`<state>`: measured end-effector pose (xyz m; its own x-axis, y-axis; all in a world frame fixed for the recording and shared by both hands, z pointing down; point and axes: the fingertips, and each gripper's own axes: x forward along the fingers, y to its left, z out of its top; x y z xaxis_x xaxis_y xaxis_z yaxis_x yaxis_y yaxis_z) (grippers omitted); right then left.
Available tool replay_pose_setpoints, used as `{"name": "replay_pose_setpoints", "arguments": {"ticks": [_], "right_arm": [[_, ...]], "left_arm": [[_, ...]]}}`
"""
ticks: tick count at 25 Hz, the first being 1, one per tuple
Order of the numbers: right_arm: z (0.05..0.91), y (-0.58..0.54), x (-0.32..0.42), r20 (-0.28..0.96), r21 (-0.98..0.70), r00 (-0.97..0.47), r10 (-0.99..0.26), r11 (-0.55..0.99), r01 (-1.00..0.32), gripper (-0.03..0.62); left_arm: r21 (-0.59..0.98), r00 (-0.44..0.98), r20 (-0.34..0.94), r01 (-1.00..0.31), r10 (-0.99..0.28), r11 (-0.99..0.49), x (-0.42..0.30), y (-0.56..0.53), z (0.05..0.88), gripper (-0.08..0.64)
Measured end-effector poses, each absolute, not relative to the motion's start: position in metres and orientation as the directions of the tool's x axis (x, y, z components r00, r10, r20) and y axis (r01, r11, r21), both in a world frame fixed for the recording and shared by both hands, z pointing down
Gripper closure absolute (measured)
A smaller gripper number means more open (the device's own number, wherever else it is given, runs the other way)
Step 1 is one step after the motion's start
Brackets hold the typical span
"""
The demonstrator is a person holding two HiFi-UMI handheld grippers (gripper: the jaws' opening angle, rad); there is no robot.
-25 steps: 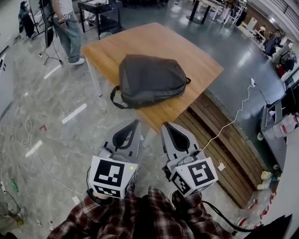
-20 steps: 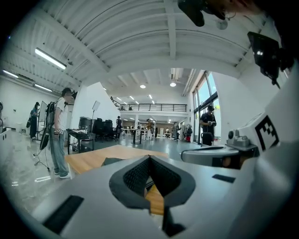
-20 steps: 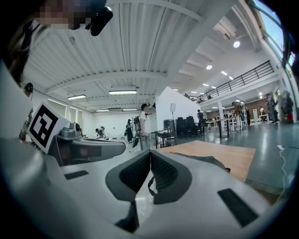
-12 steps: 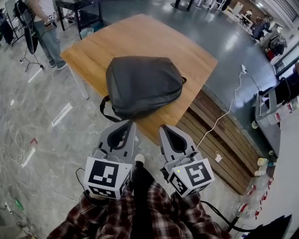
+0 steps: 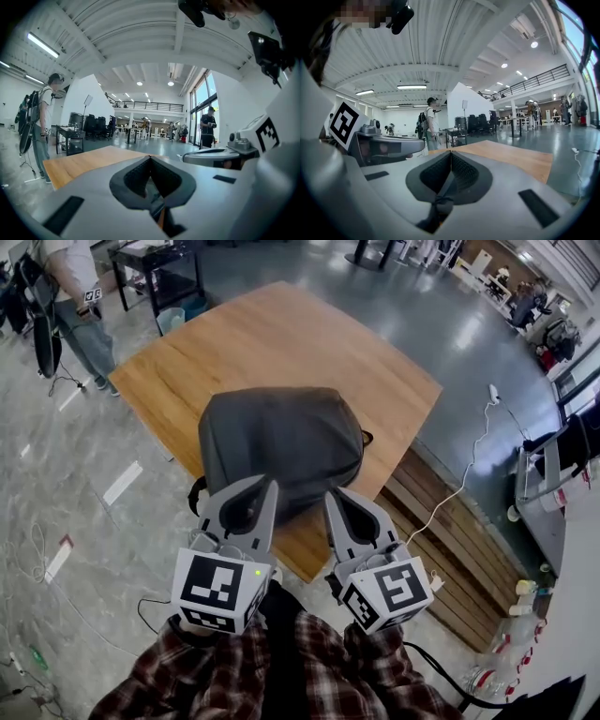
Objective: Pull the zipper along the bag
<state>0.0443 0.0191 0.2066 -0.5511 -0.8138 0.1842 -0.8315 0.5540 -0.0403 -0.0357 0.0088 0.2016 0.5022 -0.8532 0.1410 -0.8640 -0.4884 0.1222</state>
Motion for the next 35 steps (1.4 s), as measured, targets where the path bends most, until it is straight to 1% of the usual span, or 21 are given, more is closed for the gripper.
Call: {"name": "replay_pose_setpoints", "arguments": {"ticks": [10, 15, 20, 23, 28, 35], "right_arm": [[0.205, -0.041, 0.056, 0.189, -0.042, -0.573, -0.797, 0.576, -0.816, 0.58], [0.202, -0.062, 0.054, 0.179, -0.037, -0.545, -0.819, 0.548, -0.836, 0.58], [0.207, -0.075, 0.057, 0.209, -0.038, -0.516, -0.831, 0.52, -0.853, 0.58], [0.225, -0.084, 0.06, 0.246, -0.063, -0.493, -0.834, 0.494, -0.867, 0.58], [0.278, -0.09, 0.056, 0.342, -0.129, -0.472, -0.812, 0.457, -0.88, 0.58], [0.373, -0.086, 0.045, 0.487, -0.227, -0.474, -0.734, 0.417, -0.88, 0.58]], "left_arm": [[0.113, 0.501, 0.15, -0.865, -0.852, -0.489, -0.016, -0.054, 0.199, 0.549], [0.111, 0.518, 0.156, -0.855, -0.841, -0.506, -0.019, -0.075, 0.2, 0.549], [0.113, 0.531, 0.181, -0.847, -0.828, -0.519, -0.024, -0.091, 0.21, 0.549], [0.137, 0.537, 0.232, -0.843, -0.811, -0.52, -0.028, -0.102, 0.235, 0.549], [0.186, 0.546, 0.345, -0.837, -0.764, -0.514, -0.031, -0.103, 0.294, 0.55], [0.212, 0.521, 0.524, -0.846, -0.674, -0.49, -0.036, -0.098, 0.396, 0.549]]}}
